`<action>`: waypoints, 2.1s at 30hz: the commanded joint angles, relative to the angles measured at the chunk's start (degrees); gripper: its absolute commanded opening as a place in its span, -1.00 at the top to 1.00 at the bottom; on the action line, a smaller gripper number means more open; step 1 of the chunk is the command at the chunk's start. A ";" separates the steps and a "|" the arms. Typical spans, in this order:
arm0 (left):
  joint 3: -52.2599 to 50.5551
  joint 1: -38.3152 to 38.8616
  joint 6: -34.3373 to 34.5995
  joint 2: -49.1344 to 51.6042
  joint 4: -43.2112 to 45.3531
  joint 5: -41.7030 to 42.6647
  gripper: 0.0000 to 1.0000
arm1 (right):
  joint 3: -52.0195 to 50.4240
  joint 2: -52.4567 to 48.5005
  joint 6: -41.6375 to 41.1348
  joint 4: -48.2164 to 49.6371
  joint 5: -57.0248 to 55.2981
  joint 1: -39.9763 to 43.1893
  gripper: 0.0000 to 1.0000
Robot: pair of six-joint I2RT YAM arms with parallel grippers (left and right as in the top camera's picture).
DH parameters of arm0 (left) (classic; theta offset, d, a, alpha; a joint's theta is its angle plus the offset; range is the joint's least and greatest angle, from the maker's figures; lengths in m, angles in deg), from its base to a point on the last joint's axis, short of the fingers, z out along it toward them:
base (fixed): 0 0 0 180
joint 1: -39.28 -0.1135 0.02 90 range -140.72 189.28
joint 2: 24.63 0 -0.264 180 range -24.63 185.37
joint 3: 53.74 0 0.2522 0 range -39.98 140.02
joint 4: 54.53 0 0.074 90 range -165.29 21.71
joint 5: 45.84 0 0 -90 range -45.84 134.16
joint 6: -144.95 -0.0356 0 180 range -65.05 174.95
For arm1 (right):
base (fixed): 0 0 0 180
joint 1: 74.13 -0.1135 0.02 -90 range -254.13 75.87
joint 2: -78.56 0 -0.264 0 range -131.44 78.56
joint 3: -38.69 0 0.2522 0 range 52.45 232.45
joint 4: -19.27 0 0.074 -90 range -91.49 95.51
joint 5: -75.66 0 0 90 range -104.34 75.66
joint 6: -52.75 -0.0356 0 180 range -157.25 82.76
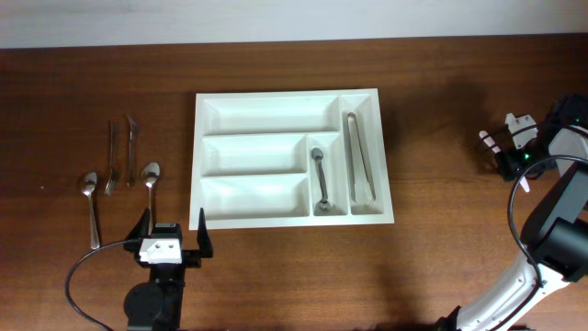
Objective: Pack container
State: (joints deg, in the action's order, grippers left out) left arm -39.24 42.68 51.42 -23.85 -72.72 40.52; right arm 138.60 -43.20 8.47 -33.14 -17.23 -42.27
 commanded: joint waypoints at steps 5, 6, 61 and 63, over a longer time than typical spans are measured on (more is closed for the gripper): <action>-0.20 -0.24 -0.87 -0.42 0.07 -0.63 -0.98 | -5.35 -0.57 3.78 4.13 7.58 0.09 -0.63; -0.20 -0.24 -0.87 -0.42 0.07 -0.63 -0.98 | -5.90 -0.57 3.78 4.70 8.48 0.09 -0.62; -0.20 -0.24 -0.87 -0.42 0.07 -0.63 -0.98 | 17.66 -0.44 -27.39 -6.51 25.86 -9.55 0.81; -0.20 -0.24 -0.87 -0.42 0.07 -0.63 -0.98 | 17.68 -0.44 -27.41 -6.16 22.80 -9.62 -0.17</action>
State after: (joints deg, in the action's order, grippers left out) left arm -39.24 42.68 51.42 -23.83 -72.72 40.52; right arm 155.25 -43.26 -18.44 -39.44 8.27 -51.19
